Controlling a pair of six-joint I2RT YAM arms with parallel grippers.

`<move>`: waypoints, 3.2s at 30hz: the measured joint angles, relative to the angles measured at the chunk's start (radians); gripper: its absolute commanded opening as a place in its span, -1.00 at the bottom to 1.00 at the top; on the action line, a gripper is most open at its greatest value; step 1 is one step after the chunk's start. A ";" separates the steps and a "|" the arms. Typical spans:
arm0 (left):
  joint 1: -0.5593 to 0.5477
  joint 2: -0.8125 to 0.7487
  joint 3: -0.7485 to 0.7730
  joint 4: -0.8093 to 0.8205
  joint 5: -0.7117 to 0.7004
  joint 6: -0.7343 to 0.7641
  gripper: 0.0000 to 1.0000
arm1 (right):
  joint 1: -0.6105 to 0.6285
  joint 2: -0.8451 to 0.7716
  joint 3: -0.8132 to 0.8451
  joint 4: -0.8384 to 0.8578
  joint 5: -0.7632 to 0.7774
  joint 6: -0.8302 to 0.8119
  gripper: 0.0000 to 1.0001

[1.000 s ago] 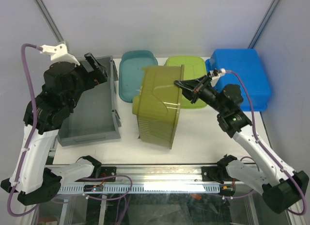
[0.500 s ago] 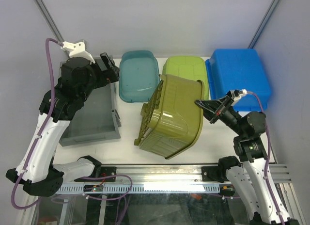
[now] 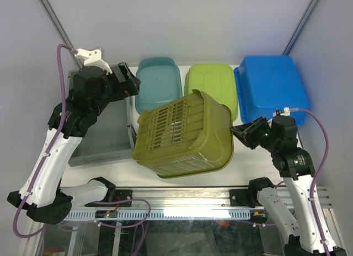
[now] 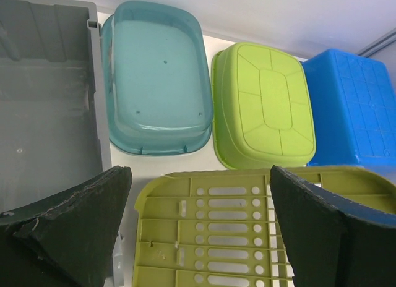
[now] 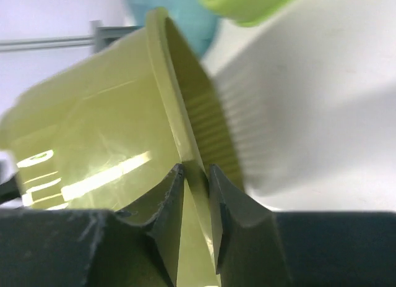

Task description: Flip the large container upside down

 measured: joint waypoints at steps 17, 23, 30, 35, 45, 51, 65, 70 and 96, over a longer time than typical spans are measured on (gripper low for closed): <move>0.000 -0.010 -0.135 0.040 0.104 -0.007 0.98 | 0.000 0.039 0.216 -0.423 0.389 -0.270 0.88; 0.000 -0.034 -0.272 0.039 0.172 -0.008 0.98 | 0.001 0.037 0.251 -0.384 0.384 -0.400 0.88; -0.099 -0.046 -0.418 0.029 0.215 -0.043 0.98 | 0.001 0.047 0.253 -0.309 0.367 -0.484 0.88; -0.241 -0.044 -0.492 0.031 0.198 -0.106 0.98 | 0.001 0.101 0.253 -0.255 0.334 -0.503 0.88; -0.267 -0.013 -0.598 0.062 0.227 -0.169 0.98 | 0.001 0.145 0.253 -0.264 0.338 -0.520 0.91; -0.291 -0.011 -0.617 0.094 0.258 -0.188 0.98 | 0.001 0.185 0.225 -0.331 0.370 -0.517 0.91; -0.407 0.074 -0.623 0.244 0.357 -0.253 0.98 | 0.001 0.196 0.114 -0.384 0.337 -0.492 0.94; -0.455 0.166 -0.587 0.259 0.331 -0.259 0.98 | -0.004 0.185 0.097 -0.368 0.368 -0.496 0.95; -0.702 0.641 -0.163 0.514 0.484 -0.171 0.98 | 0.001 0.087 0.383 -0.498 0.697 -0.353 0.98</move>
